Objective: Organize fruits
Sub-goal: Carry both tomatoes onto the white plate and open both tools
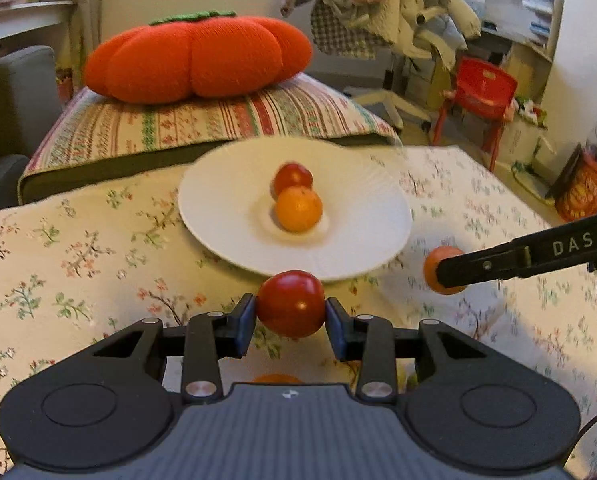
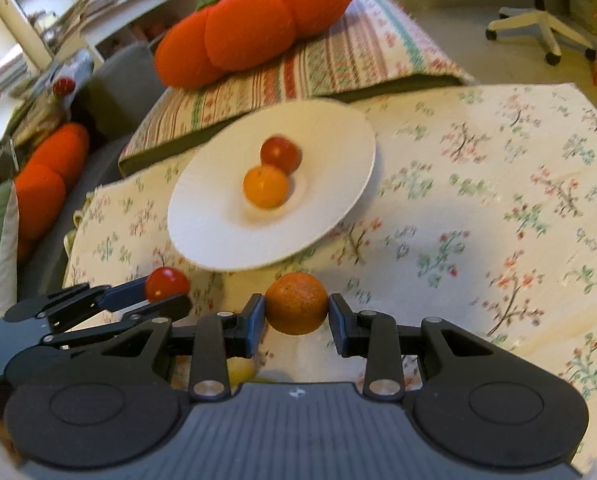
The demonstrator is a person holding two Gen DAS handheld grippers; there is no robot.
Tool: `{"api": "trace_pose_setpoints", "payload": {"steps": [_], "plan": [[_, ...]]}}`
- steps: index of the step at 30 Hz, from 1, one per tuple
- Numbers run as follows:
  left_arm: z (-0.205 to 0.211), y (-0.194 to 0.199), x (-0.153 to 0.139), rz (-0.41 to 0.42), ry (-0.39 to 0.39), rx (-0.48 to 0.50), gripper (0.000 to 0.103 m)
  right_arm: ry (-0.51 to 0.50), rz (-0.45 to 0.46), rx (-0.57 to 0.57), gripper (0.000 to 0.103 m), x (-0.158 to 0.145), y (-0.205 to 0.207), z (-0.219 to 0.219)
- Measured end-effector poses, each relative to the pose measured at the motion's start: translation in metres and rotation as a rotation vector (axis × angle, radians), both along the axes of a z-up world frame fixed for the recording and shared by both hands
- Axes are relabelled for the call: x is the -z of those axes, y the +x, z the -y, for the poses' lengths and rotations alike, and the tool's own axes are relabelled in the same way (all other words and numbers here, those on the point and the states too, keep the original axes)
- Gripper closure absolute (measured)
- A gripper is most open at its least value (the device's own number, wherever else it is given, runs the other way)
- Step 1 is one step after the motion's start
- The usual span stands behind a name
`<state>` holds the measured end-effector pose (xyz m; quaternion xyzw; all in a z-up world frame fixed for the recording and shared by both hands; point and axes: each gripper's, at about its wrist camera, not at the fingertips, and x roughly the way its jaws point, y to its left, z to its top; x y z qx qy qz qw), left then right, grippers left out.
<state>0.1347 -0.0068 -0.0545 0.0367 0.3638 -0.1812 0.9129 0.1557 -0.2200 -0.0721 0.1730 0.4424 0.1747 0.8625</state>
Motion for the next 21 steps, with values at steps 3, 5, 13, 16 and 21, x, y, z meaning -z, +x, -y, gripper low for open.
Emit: {"api": "trace_pose_setpoints", "payload": {"steps": [3,5,13,16,21], "plan": [[-0.003,0.004,-0.003,0.006,-0.022,-0.012,0.086,0.018,0.035,0.021,0.072,-0.006,0.004,0.007],[-0.005,0.007,-0.004,0.015,-0.025,-0.016,0.086,0.024,0.054,0.035,0.072,-0.008,0.008,0.008],[-0.01,0.026,-0.002,0.026,-0.064,-0.066,0.086,0.074,0.061,0.037,0.072,-0.003,0.029,0.007],[-0.006,0.03,0.0,0.025,-0.059,-0.057,0.086,0.064,0.072,0.038,0.072,-0.001,0.035,0.004],[0.0,0.036,0.005,0.049,-0.039,-0.04,0.086,0.034,0.088,0.025,0.072,0.003,0.043,-0.003]]}}
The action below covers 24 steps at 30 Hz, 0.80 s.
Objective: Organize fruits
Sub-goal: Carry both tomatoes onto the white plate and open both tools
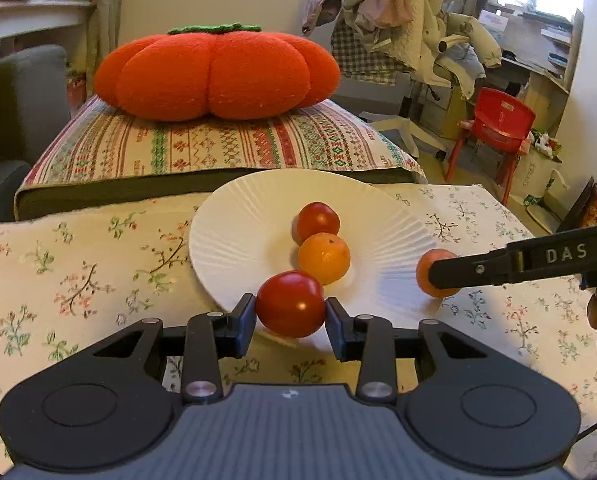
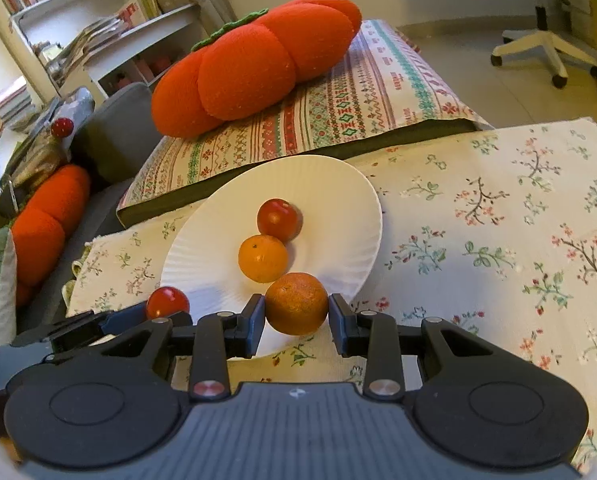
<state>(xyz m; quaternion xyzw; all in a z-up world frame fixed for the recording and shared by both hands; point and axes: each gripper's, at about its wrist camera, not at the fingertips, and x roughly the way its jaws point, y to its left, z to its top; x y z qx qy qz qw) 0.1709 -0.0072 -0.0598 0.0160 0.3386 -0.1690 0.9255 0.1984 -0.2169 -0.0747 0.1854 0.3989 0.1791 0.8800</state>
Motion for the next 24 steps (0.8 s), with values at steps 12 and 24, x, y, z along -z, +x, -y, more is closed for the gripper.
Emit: {"api": "trace_pose_setpoints", "payload": {"steps": [12,24], "plan": [[0.001,0.0,-0.001,-0.001,0.009,-0.006,0.082,-0.011,0.004,-0.006,0.069,-0.002,0.002,-0.008],[-0.022,-0.017,-0.022,-0.021,-0.025,-0.082,0.065,0.063,0.033,0.032,0.046,-0.022,-0.012,0.007]]}}
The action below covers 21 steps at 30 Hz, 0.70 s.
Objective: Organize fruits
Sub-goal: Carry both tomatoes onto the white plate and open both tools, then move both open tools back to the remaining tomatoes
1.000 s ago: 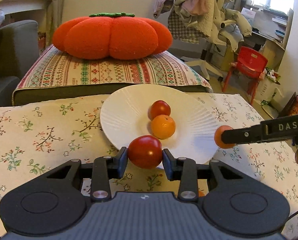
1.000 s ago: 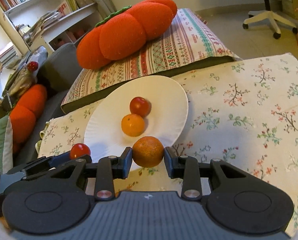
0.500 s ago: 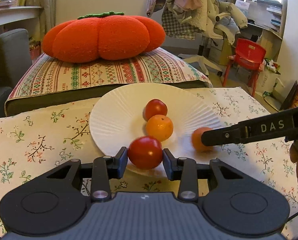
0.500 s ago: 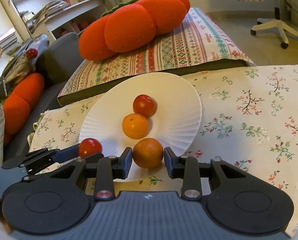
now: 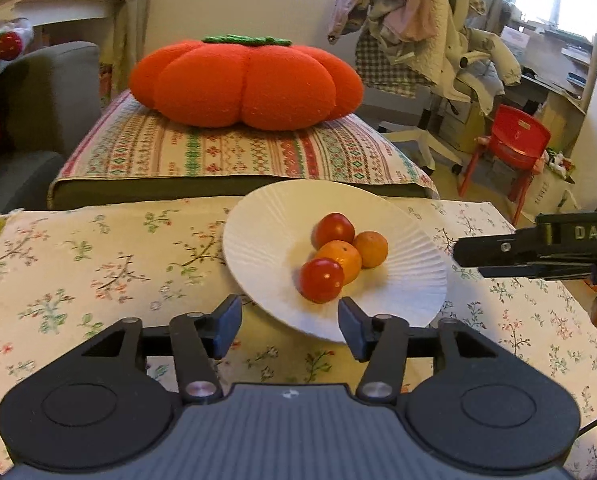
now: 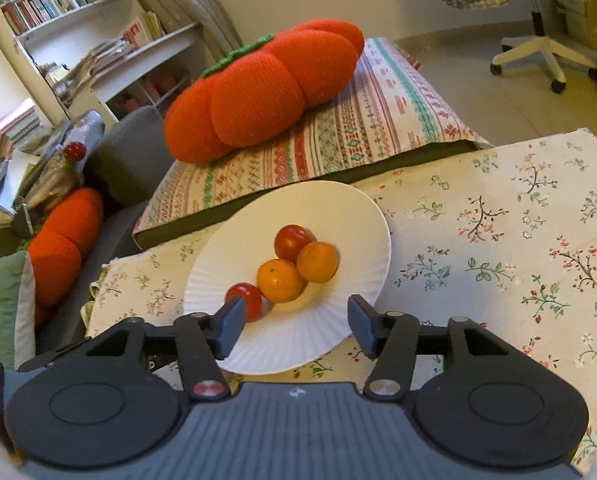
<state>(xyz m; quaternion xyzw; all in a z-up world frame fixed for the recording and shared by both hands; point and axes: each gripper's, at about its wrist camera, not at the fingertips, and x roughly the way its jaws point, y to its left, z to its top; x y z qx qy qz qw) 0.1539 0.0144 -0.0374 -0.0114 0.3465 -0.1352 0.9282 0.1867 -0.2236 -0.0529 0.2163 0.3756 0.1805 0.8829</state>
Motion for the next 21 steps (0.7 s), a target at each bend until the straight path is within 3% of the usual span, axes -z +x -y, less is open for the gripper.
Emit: {"api": "trace_pose_setpoints", "payload": {"steps": [4,7,11,15,21], "plan": [[-0.009,-0.011,-0.009,-0.01,-0.003,-0.053,0.043,0.011,0.02,-0.006,0.039,-0.007,-0.011,0.005],[-0.012,-0.02,-0.013,-0.04,-0.018,-0.072,0.039,0.021,0.026,-0.014,0.038,-0.012,-0.02,0.009],[-0.017,-0.033,-0.018,-0.043,-0.033,-0.102,0.02,0.001,0.038,-0.007,0.023,-0.018,-0.038,0.011],[-0.023,-0.045,-0.019,-0.064,-0.019,-0.121,0.018,-0.027,0.06,-0.042,0.009,-0.022,-0.054,0.006],[-0.034,-0.066,-0.019,-0.078,-0.03,-0.161,0.015,-0.028,0.055,-0.113,0.0,-0.019,-0.071,-0.003]]}}
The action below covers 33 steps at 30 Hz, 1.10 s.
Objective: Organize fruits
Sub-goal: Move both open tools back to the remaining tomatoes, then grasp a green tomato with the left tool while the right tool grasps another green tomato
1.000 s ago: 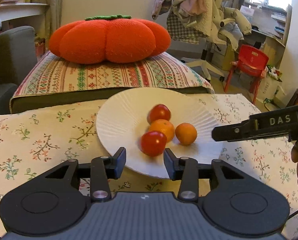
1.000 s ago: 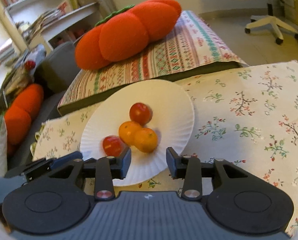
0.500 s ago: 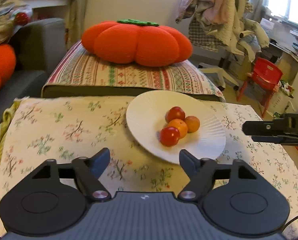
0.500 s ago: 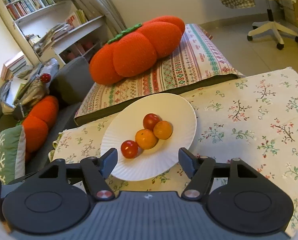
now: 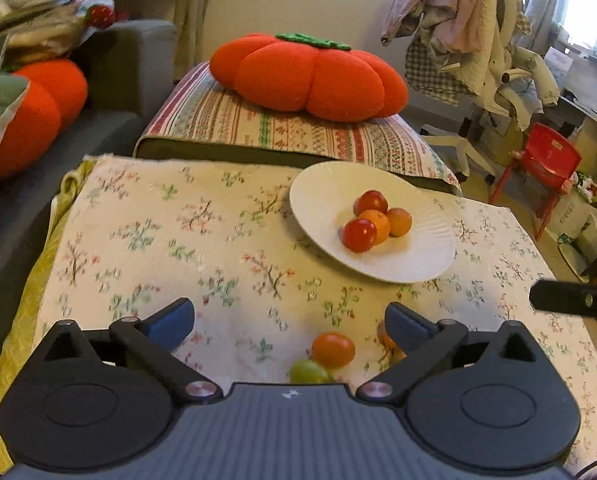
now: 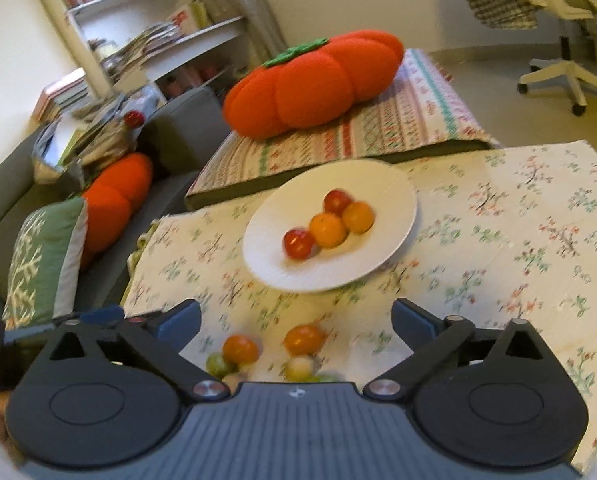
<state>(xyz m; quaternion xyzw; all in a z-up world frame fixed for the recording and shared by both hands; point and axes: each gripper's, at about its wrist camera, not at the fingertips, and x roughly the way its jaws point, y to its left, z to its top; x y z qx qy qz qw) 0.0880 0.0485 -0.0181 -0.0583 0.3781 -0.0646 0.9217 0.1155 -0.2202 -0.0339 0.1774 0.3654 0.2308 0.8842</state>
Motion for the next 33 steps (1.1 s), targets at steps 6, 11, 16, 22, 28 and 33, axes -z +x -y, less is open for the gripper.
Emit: {"api": "trace_pose_setpoints", "payload": {"steps": [6,11,16,22,28,33], "plan": [[0.005,-0.004,0.011,-0.059,-0.016,0.021,0.015,-0.071,-0.044,0.015,0.0,0.008,-0.006,-0.008],[0.018,-0.002,0.019,-0.077,0.076,0.068,0.015,-0.141,-0.035,0.049,0.001,0.013,-0.004,-0.017],[0.021,-0.006,0.029,-0.09,0.111,0.084,0.015,-0.169,-0.053,0.041,0.005,0.021,-0.008,-0.021],[0.021,-0.002,0.04,-0.119,0.118,0.082,0.016,-0.184,-0.086,0.028,0.022,0.028,-0.008,-0.026],[0.013,0.01,0.055,-0.168,0.061,0.031,0.03,-0.215,-0.113,0.014,0.03,0.037,-0.006,-0.035],[0.012,0.013,0.062,-0.164,0.023,0.0,0.039,-0.249,-0.129,0.004,0.038,0.045,-0.004,-0.043]]}}
